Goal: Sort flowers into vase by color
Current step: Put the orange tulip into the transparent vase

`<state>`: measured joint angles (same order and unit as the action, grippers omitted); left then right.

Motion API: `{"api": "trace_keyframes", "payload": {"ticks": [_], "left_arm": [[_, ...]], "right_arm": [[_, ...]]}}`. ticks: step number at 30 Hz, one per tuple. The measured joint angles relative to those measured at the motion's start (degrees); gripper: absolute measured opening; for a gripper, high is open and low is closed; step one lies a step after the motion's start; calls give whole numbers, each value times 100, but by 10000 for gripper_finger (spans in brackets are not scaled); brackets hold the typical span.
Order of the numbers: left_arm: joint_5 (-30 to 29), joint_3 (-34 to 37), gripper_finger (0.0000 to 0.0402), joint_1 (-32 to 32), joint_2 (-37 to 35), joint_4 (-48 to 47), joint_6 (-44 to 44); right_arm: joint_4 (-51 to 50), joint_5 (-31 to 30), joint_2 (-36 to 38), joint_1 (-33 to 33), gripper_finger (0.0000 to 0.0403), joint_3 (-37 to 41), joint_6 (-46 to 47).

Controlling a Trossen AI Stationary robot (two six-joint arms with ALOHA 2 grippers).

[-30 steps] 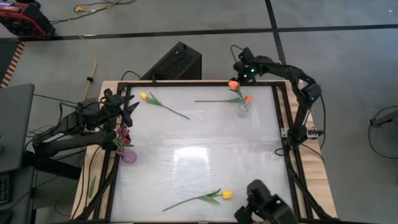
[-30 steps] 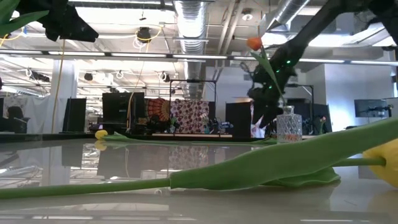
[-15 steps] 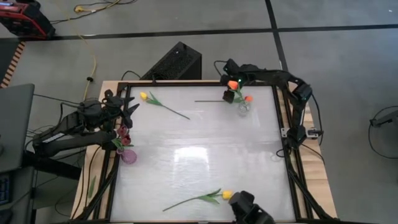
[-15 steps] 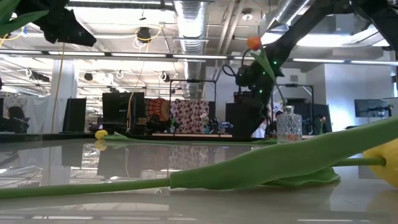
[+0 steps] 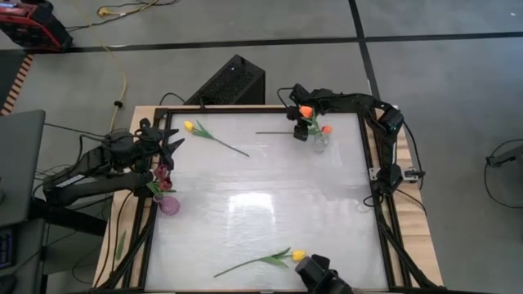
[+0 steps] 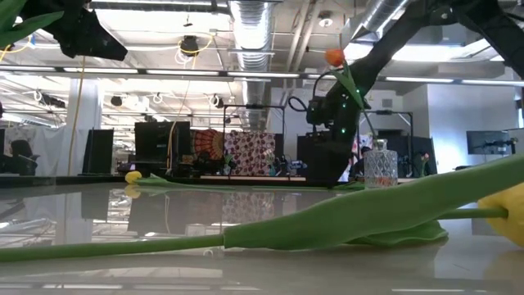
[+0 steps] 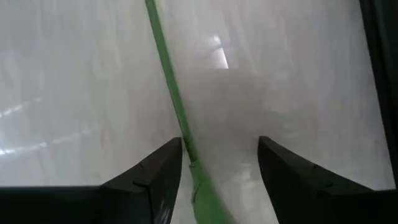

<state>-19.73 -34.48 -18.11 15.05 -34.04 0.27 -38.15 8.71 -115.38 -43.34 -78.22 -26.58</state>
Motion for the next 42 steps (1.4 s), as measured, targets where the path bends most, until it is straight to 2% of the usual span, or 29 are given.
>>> {"api": "trace_keyframes", "payload": {"ticks": [7, 10, 14, 16, 23, 26, 31, 35, 38, 42], "left_arm": [[53, 0, 174, 5, -2, 2, -47], [55, 0, 174, 5, -2, 2, -50], [51, 0, 174, 5, -1, 6, -36], [46, 0, 174, 5, 0, 6, -30], [44, 0, 174, 5, -2, 4, -100], [44, 0, 174, 5, -1, 4, -100], [40, 0, 174, 5, -2, 4, -100], [40, 0, 174, 5, -2, 4, -100], [36, 0, 174, 5, 0, 6, -98], [32, 0, 174, 5, 0, 6, -73]], "right_arm": [[-319, -514, -167, 62, 185, -39, -269], [-453, -527, -162, 77, 135, -38, -370], [-578, -539, -31, 104, 39, -52, -411], [-706, -590, 36, 104, 16, -131, -407], [-597, -750, 900, -157, 17, -388, -442], [-196, -839, 1405, -339, 15, -389, -451], [97, -2168, 2368, -407, 15, -406, -876], [31, -2919, 3182, -315, 15, -401, -1474], [33, -3294, 3763, -250, 15, -404, -1793], [316, -3061, 4341, -194, 15, -404, -1996]]}}
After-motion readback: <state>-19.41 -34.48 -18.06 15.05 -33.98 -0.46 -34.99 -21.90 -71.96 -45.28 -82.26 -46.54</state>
